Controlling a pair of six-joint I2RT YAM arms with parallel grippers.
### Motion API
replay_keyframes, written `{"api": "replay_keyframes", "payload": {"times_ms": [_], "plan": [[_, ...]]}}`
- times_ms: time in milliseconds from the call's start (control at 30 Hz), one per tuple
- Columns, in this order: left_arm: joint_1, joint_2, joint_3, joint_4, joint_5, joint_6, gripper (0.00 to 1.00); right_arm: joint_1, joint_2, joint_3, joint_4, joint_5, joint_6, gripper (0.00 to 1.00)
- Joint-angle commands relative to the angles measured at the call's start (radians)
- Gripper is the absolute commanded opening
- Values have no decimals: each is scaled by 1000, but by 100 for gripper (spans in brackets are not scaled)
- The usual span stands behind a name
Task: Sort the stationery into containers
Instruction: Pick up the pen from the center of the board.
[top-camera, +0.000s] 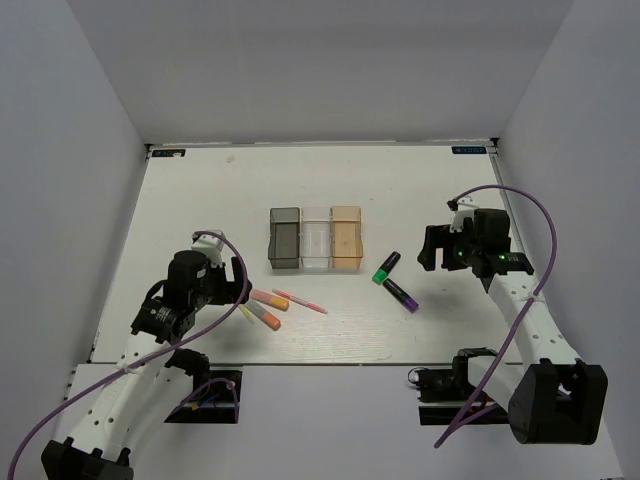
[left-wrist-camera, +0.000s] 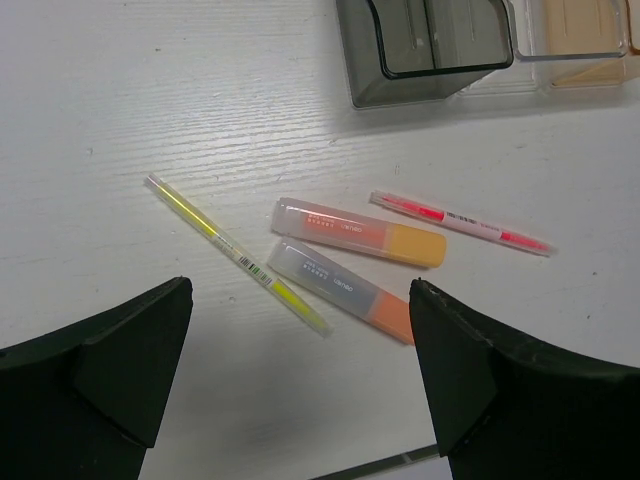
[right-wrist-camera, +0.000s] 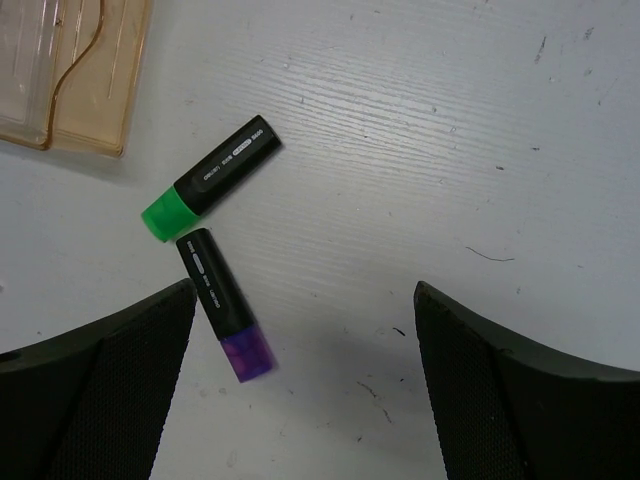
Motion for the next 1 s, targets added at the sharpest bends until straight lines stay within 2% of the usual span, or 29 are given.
{"api": "replay_keyframes", "payload": {"times_ms": [0,300,367,400,433,467,500,533,567,600,633,667,733,767,800,867,900,933,967], "plan": [[5,-6,0,20,15,10,100,0,-15,7,31,-20,17,90],[7,-1,-2,17,9,7,100,1,-10,10,24,-23,6,90],[7,-3,-8,23,20,5,93,1,-18,13,-18,-46,-76,90],[5,-6,-13,35,29,8,82,-2,-21,18,-31,-63,-109,90],[5,-1,-17,43,40,7,40,0,-32,19,-76,-80,-197,90],[7,2,-16,43,38,1,20,4,-35,24,-84,-93,-245,90],[7,6,-16,45,37,-5,7,0,-56,27,-93,-84,-261,90],[5,17,-14,40,25,-10,0,0,-58,33,-102,-37,-270,90],[7,26,-11,55,8,-30,4,0,-70,41,-101,-9,-269,90],[5,39,-10,33,-11,-60,17,0,-93,41,-99,24,-270,90],[7,48,-10,17,-9,-74,62,-2,-95,39,-101,23,-282,90],[1,74,-2,8,-59,-132,68,0,-98,30,-98,14,-297,90],[5,105,18,-62,-116,-195,73,4,-92,29,-99,-20,-307,90],[5,164,48,-81,-168,-226,73,6,-86,29,-94,-21,-293,58],[5,187,61,-96,-181,-319,73,7,-75,30,-100,-82,-295,1],[5,255,84,-170,-216,-390,67,10,-64,41,-105,-107,-241,0],[4,298,110,-182,-222,-428,65,12,-55,47,-111,-116,-235,4],[5,337,118,-187,-232,-453,62,16,-55,47,-108,-113,-223,33],[5,358,138,-199,-245,-468,54,21,-53,48,-113,-113,-224,38]]}}
